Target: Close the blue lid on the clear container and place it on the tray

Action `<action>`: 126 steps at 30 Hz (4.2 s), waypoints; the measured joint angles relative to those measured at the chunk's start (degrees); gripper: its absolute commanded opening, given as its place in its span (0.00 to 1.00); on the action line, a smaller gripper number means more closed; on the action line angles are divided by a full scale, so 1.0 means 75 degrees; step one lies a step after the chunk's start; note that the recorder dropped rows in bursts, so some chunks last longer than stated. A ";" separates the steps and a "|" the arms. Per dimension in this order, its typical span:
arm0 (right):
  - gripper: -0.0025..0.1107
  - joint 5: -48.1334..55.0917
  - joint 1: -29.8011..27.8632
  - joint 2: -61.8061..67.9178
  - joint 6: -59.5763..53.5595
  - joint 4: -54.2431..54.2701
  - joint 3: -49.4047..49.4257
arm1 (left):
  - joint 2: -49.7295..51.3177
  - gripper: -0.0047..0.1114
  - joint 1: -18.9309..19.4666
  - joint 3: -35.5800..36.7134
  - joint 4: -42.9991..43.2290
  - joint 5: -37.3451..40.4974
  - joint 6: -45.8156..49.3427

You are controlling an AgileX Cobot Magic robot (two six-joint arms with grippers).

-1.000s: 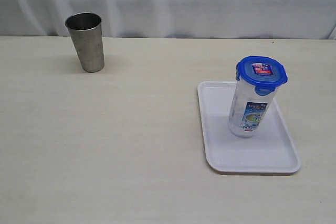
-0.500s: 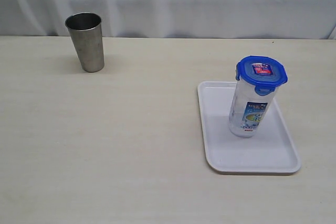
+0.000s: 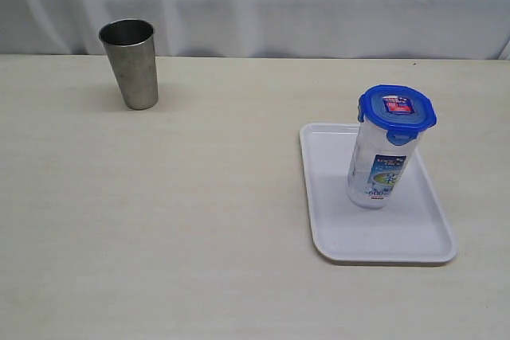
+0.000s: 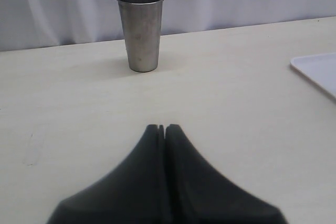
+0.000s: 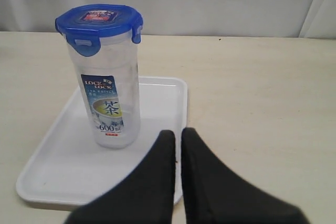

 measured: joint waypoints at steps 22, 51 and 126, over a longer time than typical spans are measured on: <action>0.06 0.0000 0.0000 0.0000 -0.0073 -0.0175 0.0000 | 0.0000 0.04 0.0000 0.0000 0.0000 0.0000 0.0000; 0.06 0.0000 0.0000 0.0000 -0.0073 -0.0156 0.0000 | 0.0000 0.04 0.0000 0.0000 0.0000 0.0000 0.0000; 0.06 0.0000 0.0000 0.0000 -0.0073 0.0027 0.0000 | 0.0000 0.04 0.1328 0.0000 0.0611 0.0206 0.0000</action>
